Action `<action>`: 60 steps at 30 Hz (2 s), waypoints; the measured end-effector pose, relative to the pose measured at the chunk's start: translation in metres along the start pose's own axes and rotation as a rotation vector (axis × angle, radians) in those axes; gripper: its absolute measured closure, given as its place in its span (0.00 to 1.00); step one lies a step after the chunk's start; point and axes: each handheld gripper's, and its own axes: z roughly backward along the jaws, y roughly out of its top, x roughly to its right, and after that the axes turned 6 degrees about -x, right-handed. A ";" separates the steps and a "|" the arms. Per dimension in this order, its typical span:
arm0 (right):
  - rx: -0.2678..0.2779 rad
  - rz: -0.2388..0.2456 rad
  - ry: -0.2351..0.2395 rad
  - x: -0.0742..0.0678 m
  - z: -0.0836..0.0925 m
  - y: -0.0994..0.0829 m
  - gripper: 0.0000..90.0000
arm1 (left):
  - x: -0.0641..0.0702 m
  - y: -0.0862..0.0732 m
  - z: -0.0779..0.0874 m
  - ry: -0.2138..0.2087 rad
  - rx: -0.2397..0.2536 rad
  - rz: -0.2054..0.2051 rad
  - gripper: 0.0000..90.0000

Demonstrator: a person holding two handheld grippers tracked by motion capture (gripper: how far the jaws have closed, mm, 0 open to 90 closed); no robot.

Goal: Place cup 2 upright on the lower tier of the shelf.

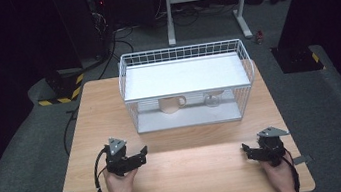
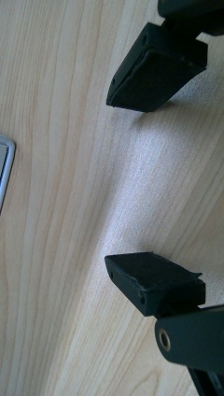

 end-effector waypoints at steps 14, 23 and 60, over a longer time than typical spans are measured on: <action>0.000 0.000 0.000 0.000 0.000 0.000 0.22 | 0.001 -0.016 -0.008 0.035 -0.046 -0.014 0.17; 0.000 0.000 0.000 0.000 0.000 0.000 0.22 | 0.001 -0.023 -0.020 0.043 -0.083 -0.009 0.17; 0.000 0.001 -0.001 0.000 0.000 0.000 0.22 | 0.005 -0.033 -0.046 0.106 -0.127 -0.057 0.14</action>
